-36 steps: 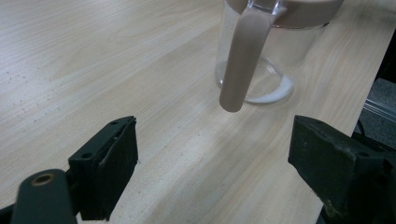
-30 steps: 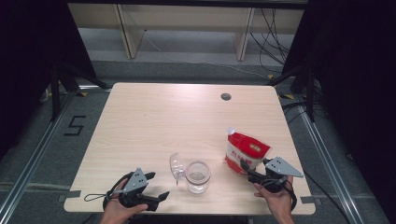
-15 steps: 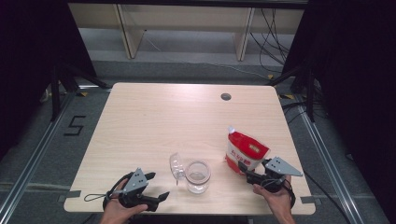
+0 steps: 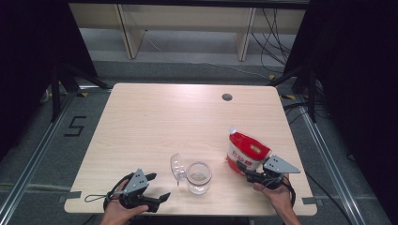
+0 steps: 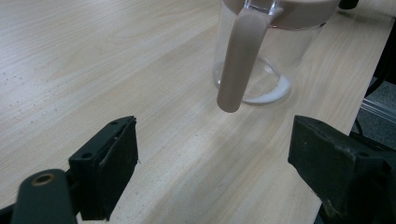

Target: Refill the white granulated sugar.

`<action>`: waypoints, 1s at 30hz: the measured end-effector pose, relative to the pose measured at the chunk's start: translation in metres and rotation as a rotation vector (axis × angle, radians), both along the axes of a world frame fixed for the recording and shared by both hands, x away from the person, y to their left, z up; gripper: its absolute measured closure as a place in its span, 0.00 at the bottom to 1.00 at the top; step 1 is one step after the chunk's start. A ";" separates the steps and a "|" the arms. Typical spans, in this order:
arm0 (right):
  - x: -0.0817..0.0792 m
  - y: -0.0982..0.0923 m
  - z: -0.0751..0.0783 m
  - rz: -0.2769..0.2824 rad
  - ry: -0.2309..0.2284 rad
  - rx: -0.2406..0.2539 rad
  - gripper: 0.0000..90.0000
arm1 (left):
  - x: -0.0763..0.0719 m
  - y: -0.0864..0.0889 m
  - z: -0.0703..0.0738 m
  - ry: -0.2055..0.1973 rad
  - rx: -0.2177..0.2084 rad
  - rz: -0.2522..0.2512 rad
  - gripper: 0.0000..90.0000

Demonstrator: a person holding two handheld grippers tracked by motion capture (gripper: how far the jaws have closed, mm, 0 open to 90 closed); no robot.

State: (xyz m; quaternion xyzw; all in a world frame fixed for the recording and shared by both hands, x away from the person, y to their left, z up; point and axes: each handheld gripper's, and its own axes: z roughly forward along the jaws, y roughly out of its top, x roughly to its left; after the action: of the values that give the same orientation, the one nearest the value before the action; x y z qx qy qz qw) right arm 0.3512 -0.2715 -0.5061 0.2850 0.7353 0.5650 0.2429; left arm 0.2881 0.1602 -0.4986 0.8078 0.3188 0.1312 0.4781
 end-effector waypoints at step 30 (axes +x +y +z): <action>0.008 0.005 -0.010 -0.012 0.054 0.070 0.44 | 0.001 -0.002 -0.001 -0.010 0.008 -0.025 0.17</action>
State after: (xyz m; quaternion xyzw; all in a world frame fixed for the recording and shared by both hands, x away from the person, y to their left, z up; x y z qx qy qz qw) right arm 0.3596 -0.2665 -0.5161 0.3130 0.7196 0.5809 0.2163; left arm 0.2891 0.1585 -0.4998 0.8130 0.3058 0.1303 0.4781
